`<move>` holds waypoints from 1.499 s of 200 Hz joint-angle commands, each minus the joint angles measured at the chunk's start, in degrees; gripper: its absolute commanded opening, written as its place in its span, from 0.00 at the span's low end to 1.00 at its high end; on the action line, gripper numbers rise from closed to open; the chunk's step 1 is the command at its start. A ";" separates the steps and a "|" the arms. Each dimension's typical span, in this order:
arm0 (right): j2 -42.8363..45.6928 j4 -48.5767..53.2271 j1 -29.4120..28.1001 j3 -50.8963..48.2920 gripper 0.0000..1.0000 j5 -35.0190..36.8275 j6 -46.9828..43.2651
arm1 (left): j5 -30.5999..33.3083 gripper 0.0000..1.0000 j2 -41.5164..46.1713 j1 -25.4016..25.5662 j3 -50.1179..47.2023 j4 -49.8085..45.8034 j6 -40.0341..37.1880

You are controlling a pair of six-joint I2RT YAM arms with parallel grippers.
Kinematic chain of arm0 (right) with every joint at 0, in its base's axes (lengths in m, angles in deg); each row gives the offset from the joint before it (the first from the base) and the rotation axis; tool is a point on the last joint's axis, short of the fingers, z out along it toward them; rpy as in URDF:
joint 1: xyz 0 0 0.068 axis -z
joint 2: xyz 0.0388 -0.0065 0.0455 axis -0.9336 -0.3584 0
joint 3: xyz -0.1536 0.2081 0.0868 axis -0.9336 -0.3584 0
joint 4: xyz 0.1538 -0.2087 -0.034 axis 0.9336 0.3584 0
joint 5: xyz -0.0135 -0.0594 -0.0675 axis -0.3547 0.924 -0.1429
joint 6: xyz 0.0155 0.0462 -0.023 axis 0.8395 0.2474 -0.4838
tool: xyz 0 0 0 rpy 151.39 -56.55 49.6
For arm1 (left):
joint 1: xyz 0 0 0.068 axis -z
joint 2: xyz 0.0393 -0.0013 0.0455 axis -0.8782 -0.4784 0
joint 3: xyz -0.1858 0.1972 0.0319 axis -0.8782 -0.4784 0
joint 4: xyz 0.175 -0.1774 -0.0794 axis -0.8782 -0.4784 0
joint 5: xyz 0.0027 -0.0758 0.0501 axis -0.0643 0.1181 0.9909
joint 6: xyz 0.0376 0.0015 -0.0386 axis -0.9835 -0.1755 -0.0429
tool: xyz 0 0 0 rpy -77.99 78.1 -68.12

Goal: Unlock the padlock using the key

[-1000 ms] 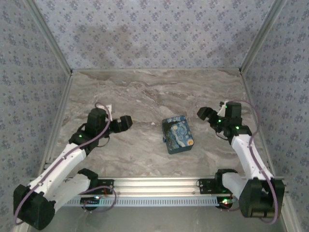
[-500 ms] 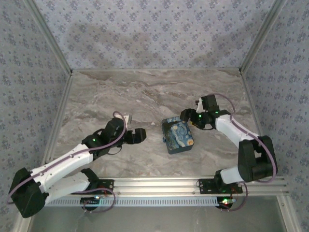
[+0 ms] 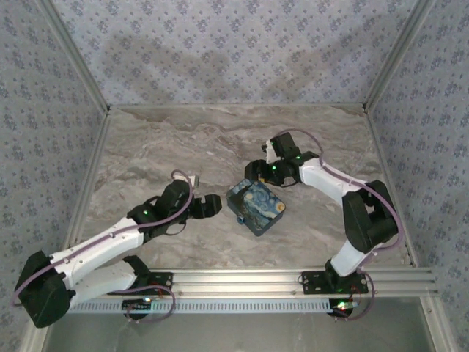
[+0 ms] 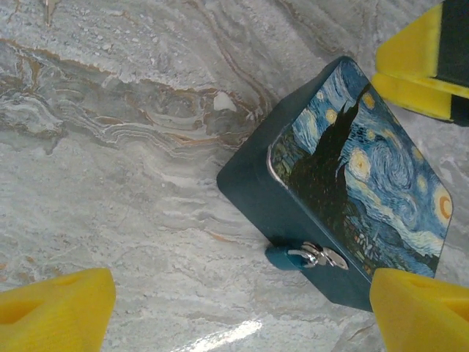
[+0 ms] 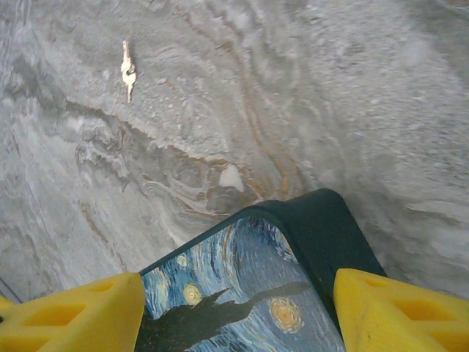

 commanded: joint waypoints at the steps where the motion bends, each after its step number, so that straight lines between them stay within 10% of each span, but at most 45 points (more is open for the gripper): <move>1: 1.56 5.56 0.02 2.19 0.73 3.02 -2.86 | 1.13 0.90 -2.40 0.38 4.64 -0.88 -1.52; 149: 45.18 11.51 3.89 -30.56 0.78 6.40 10.49 | -12.12 0.84 -35.56 -4.49 29.04 2.42 -10.70; 203: 46.34 1.32 3.89 -38.65 0.77 1.15 16.73 | -20.34 0.80 -43.33 -4.68 32.10 5.15 -10.92; 300: 32.23 -11.92 2.03 -33.82 0.70 -1.03 18.87 | -17.64 0.79 -30.93 -1.77 17.39 12.73 -5.51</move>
